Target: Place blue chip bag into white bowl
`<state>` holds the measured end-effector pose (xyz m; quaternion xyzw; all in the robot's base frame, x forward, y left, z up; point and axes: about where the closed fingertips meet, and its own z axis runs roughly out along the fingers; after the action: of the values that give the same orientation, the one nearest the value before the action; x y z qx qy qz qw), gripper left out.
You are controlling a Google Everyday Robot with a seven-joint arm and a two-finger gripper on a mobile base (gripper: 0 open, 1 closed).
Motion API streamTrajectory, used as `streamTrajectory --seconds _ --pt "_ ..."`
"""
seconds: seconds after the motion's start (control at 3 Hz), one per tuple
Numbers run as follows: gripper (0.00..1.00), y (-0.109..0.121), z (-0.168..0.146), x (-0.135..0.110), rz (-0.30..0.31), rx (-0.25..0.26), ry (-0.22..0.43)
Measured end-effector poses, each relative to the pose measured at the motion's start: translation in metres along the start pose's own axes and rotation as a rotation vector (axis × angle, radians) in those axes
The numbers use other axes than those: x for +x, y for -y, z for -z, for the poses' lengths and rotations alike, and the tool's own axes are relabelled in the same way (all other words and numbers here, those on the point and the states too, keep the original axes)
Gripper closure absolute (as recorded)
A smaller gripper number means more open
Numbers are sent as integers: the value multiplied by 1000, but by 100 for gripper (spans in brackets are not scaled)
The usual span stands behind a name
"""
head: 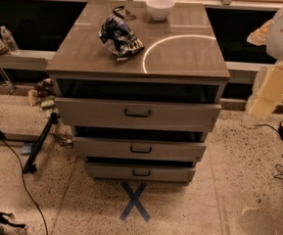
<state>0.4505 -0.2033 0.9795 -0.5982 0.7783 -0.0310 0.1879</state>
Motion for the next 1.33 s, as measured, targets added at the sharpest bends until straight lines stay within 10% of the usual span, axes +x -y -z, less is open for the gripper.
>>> streamTrajectory --seconds 1.33 --pt "0 87 -68 -109 -275 199 427"
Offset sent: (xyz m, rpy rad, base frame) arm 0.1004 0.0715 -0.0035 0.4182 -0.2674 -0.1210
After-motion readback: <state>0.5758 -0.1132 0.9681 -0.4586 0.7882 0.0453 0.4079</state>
